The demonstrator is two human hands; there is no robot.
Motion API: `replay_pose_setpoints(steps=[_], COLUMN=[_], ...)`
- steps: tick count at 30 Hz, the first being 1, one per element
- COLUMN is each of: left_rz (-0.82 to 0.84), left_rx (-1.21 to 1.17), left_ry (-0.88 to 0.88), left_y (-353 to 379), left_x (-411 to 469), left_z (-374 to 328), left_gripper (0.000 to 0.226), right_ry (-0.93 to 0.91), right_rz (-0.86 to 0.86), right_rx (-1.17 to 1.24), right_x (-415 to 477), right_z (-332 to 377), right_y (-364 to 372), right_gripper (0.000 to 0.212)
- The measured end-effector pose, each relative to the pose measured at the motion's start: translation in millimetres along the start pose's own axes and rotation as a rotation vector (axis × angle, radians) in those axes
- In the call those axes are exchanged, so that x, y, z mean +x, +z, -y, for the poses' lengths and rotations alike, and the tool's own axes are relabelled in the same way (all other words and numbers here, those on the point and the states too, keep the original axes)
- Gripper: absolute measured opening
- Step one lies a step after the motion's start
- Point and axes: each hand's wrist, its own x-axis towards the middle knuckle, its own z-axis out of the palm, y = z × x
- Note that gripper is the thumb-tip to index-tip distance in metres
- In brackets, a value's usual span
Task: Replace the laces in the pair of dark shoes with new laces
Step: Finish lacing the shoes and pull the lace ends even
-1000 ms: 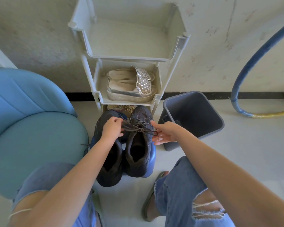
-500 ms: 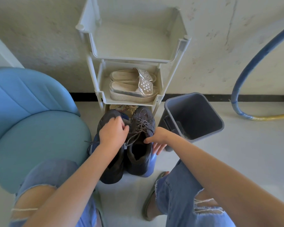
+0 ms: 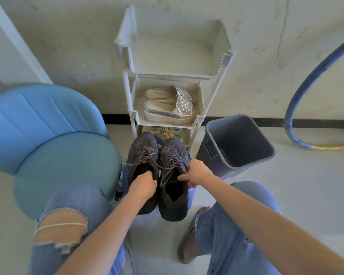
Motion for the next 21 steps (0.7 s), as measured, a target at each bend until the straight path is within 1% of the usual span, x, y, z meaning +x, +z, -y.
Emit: replay_pose_setpoints(steps=[3,6,10,12,14,15,17,18,19,21], left_rz=[-0.018,-0.035,0.050,0.079,0.072,0.048,-0.068,-0.146,-0.211,-0.294], left_rx=[0.046,0.110,0.092,0.076,0.042,0.021,0.014,0.054,0.117,0.250], left_ry=[0.043,0.054,0.051,0.039,0.014,-0.010,-0.066,-0.088,-0.109,-0.119], left_y=[4,5,5,5,2,1,-4,-7,-10,-13], left_x=[-4,-6,-7,-7,-6,-6,-6,-8,-10,-12], left_z=[2,3,5,5,3,1,0,0,2,8], left_gripper=[0.055,0.056,0.066,0.063,0.052,0.047,0.040,0.037,0.037,0.035], right_ry=[0.017,-0.019,-0.055,-0.048,-0.034,-0.033,-0.015,0.014,0.063,0.172], right_rz=[-0.108,-0.168,-0.223,-0.223,-0.234,-0.271,-0.357,-0.338,-0.269,-0.063], right_rx=[-0.008,-0.024,-0.037,-0.079,-0.124,-0.151,-0.202,-0.182,-0.111,0.033], right_x=[-4,-5,-5,-5,-7,-7,-11,-11,-12,-17], right_z=[1,5,7,7,9,10,10,8,5,0], right_y=[3,9,8,9,11,13,15,15,15,14], right_gripper=[0.026,0.023,0.022,0.022,0.028,0.034,0.041,0.043,0.045,0.044])
